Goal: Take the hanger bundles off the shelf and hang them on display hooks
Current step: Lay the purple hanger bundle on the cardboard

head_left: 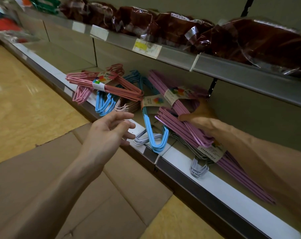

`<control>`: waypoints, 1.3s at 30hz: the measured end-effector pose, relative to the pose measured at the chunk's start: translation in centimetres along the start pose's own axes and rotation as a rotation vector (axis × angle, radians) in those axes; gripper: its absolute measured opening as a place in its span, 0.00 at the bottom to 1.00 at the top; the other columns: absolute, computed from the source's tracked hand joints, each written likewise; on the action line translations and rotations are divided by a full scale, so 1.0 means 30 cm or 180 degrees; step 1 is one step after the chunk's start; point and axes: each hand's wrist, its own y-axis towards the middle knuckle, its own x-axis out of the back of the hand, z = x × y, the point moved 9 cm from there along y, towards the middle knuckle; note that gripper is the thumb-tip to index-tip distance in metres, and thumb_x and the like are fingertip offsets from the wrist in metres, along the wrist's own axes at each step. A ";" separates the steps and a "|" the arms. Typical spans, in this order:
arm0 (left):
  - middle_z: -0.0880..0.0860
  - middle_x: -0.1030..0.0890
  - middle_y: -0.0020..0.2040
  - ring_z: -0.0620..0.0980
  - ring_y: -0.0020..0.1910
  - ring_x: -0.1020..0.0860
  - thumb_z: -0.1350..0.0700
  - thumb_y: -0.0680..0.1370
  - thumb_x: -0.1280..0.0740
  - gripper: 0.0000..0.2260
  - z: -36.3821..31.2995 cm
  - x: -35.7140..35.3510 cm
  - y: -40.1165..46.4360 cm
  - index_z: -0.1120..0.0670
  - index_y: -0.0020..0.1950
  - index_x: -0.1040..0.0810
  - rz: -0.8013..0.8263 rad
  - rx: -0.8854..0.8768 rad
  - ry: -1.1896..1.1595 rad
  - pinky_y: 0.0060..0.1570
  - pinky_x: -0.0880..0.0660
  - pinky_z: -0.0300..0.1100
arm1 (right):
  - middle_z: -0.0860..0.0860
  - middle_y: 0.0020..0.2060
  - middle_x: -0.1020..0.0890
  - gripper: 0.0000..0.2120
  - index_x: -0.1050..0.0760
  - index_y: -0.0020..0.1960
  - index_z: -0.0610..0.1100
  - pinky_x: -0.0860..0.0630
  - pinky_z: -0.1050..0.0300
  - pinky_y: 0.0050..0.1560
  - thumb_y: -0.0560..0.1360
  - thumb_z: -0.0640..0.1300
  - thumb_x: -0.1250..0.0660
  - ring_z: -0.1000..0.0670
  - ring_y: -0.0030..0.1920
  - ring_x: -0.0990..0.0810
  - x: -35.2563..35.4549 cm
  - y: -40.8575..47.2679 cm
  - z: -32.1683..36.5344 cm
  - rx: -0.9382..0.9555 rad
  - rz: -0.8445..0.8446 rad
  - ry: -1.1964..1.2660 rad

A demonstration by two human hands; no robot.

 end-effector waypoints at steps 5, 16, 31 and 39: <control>0.51 0.16 0.48 0.51 0.44 0.15 0.59 0.81 0.36 0.08 0.013 0.028 -0.003 0.49 0.55 0.19 -0.0070 0.0117 -0.0144 0.45 0.19 0.47 | 0.45 0.67 0.25 0.44 0.41 0.78 0.45 0.28 0.58 0.54 0.68 0.45 0.21 0.44 0.62 0.23 0.008 -0.032 0.022 0.0059 -0.0173 0.0398; 0.53 0.16 0.49 0.54 0.45 0.16 0.60 0.81 0.35 0.08 0.025 0.140 -0.042 0.51 0.56 0.19 -0.0190 0.0333 -0.0443 0.46 0.20 0.49 | 0.39 0.69 0.26 0.36 0.34 0.74 0.38 0.28 0.51 0.64 0.74 0.54 0.26 0.40 0.65 0.25 -0.017 -0.091 -0.051 -0.0556 0.0094 0.0054; 0.53 0.17 0.51 0.53 0.45 0.15 0.57 0.81 0.34 0.08 -0.013 0.169 -0.053 0.50 0.58 0.20 -0.0223 0.0283 -0.0272 0.44 0.19 0.47 | 0.48 0.41 0.19 0.38 0.40 0.72 0.49 0.22 0.51 0.36 0.69 0.57 0.26 0.46 0.38 0.20 -0.041 -0.176 0.101 0.0686 -0.0170 -0.0866; 0.55 0.20 0.55 0.56 0.51 0.17 0.54 0.81 0.34 0.13 0.021 0.385 -0.100 0.54 0.64 0.24 -0.0759 0.0564 -0.0485 0.48 0.21 0.49 | 0.52 0.45 0.21 0.25 0.38 0.53 0.56 0.21 0.46 0.43 0.66 0.59 0.25 0.49 0.41 0.20 -0.283 -0.340 0.303 0.1555 0.0471 -0.0867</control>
